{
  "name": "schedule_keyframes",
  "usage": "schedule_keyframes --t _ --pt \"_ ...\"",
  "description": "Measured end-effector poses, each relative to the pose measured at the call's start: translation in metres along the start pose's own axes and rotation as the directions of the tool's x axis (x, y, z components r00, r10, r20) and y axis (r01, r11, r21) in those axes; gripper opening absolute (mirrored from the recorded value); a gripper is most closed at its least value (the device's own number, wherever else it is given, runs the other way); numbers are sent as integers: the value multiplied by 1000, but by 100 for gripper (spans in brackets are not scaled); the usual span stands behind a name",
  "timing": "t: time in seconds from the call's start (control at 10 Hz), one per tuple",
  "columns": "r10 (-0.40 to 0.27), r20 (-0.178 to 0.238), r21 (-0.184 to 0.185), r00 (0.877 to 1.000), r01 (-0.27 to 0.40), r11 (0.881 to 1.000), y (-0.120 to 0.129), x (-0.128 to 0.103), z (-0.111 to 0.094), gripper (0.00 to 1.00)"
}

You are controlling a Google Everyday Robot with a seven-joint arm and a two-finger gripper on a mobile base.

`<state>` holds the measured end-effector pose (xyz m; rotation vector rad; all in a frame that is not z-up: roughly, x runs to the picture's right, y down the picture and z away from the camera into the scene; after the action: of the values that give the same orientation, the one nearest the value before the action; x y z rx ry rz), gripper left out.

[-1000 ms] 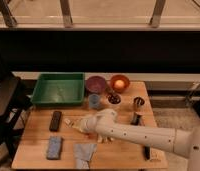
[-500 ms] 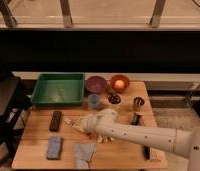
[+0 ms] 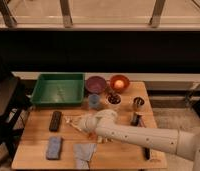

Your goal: Place fork in metal cup

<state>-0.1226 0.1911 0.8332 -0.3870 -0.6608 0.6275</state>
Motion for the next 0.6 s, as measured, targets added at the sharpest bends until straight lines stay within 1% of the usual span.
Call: schedule_keyframes --t 0.5,0.6 --pt "-2 2 2 1000 2 1000 0 -2 0 0" --pt "-14 10 12 1000 14 1000 0 -5 -2 0"
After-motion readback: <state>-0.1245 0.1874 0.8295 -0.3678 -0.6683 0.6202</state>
